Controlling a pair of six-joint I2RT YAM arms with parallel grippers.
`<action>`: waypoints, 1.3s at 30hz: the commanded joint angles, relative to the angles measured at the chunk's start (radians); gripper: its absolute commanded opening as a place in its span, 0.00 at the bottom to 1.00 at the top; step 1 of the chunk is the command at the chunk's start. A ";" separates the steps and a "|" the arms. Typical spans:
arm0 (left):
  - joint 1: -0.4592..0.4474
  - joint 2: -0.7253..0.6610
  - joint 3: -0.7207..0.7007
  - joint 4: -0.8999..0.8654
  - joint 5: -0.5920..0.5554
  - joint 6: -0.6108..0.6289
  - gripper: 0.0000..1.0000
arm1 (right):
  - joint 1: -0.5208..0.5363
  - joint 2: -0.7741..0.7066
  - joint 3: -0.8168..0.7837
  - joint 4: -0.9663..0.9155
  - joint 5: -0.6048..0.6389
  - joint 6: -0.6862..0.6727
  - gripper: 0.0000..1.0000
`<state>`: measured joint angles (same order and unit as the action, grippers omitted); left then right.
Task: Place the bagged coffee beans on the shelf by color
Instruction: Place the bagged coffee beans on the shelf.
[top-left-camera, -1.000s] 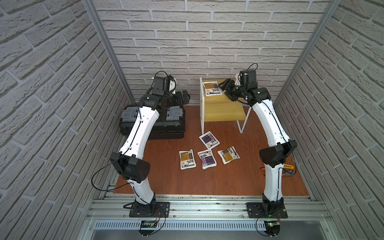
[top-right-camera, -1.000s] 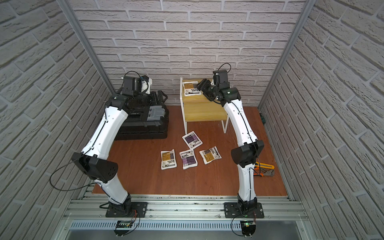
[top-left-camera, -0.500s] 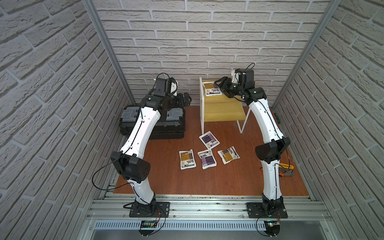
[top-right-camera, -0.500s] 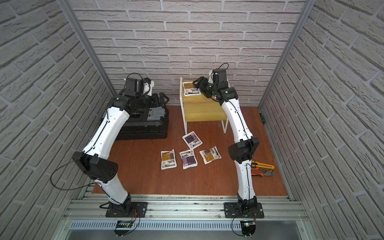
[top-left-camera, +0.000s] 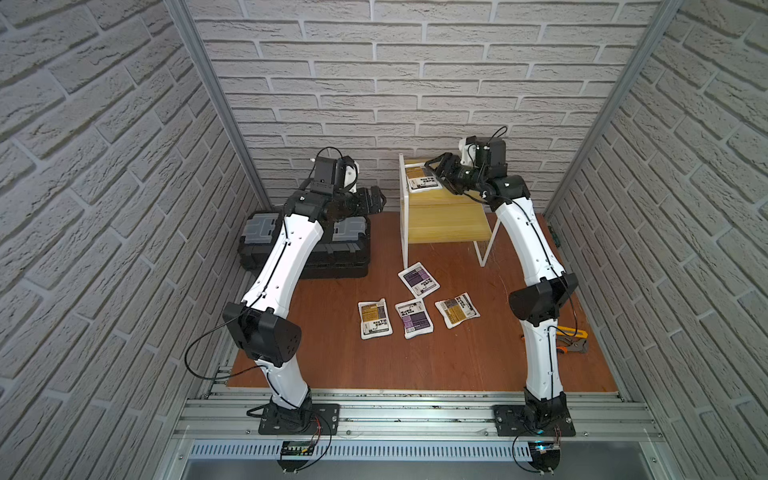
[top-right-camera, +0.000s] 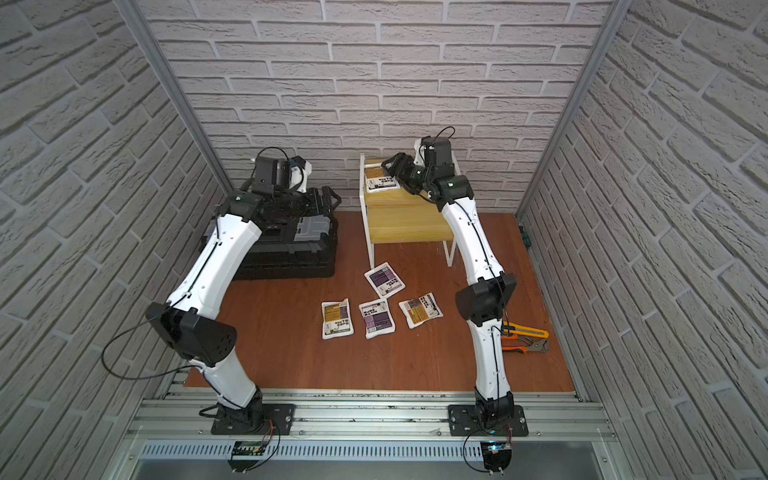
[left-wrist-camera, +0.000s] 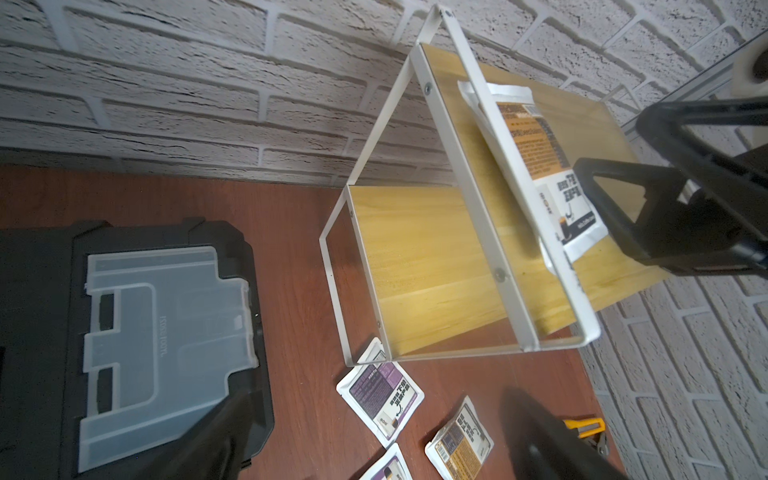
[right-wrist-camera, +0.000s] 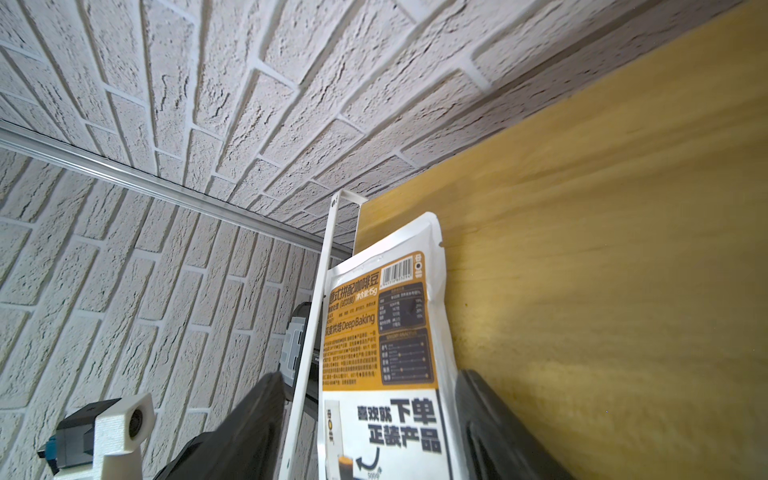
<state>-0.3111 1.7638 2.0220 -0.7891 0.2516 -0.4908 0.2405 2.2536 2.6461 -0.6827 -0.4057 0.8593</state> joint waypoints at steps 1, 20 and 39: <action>-0.006 -0.027 -0.012 0.039 0.003 0.016 0.99 | 0.012 0.038 -0.021 -0.066 -0.007 0.007 0.70; -0.006 -0.039 -0.032 0.047 -0.006 0.020 0.99 | 0.025 -0.031 -0.107 -0.052 0.008 0.007 0.69; -0.006 -0.039 0.010 0.019 -0.032 0.058 0.99 | 0.009 -0.212 -0.195 -0.039 0.069 -0.046 0.72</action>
<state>-0.3107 1.7576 2.0033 -0.7864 0.2390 -0.4641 0.2546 2.1178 2.4607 -0.6815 -0.3607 0.8417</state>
